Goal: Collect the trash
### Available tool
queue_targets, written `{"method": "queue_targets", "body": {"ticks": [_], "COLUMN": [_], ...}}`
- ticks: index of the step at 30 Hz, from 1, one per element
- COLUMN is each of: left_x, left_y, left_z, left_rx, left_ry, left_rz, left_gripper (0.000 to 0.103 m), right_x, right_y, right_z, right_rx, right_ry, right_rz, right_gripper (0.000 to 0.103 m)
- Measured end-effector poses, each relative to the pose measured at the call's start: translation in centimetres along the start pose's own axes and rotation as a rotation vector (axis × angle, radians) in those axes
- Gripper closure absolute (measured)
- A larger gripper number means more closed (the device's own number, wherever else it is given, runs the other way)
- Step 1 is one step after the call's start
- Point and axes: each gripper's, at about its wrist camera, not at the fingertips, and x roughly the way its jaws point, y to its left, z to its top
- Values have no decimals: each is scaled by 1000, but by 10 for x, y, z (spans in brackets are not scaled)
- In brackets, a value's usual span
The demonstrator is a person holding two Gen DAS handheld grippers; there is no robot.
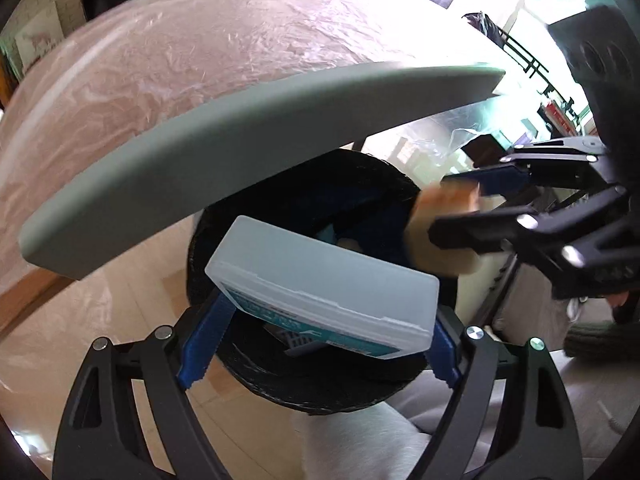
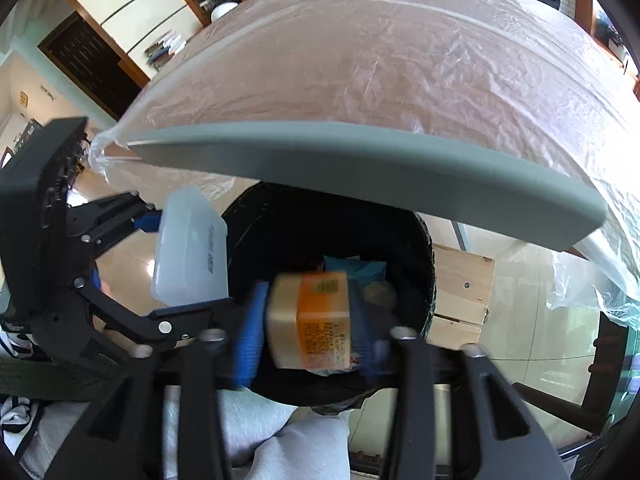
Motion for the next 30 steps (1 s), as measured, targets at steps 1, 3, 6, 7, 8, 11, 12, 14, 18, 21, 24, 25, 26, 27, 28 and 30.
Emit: {"method": "queue_targets", "body": {"ticks": [1,3,6,7,8,11,12,14,18,21,24,25,26,27,28,30], "left_x": [-1,0,-2,-2,-3,-5,-8,-16,-50,-70,-75,-80,-84,-86,-88,-105], "left_y": [1,2,1,3,3,9,10,9,14,27,55,63,69,72,76,83], "left_z": [0,-1,-1,-1,0,3,4,4,15,31,45,49,54,54,55,59], "left_rx": [1,10,14,15,16,3,1,-2,-24,-72,-197,-216,-221,-230,-235,-214], "left_ry": [0,7,10,8,7,6,-1,-13,-81,-90,-35,-49,-32,-9,17,17], "left_rz": [9,17,7,8,10,7,3,2,-39,-151,-328,-364,-386,-418,-450,-449], "left_gripper": [17,17,17,16,16,16,16,16,16,16,16,14,12,11,11,11], "right_x": [-3,-8,-13,-16,-18,-25,-28,-37,-73,-99,-116,-116,-118,-120,-122,-127], "right_y": [-1,-5,-7,-7,-6,-5,-4,-5,-5,-14,-41,-48,-61,-70,-78,-88], "right_z": [-1,0,2,3,4,5,6,8,24,44,74,84,94,101,108,120], "right_rx": [9,28,30,28,26,21,17,9,25,13,78,107,155,187,213,217], "right_ry": [-13,-25,-29,-32,-36,-52,-59,-68,-147,-239,-325,-323,-329,-335,-336,-355], "right_rz": [-1,7,-3,-5,-3,1,2,22,70,31,-38,-21,5,26,49,23], "right_gripper": [32,30,30,30,30,30,30,30,29,15,10,10,10,10,10,10]}}
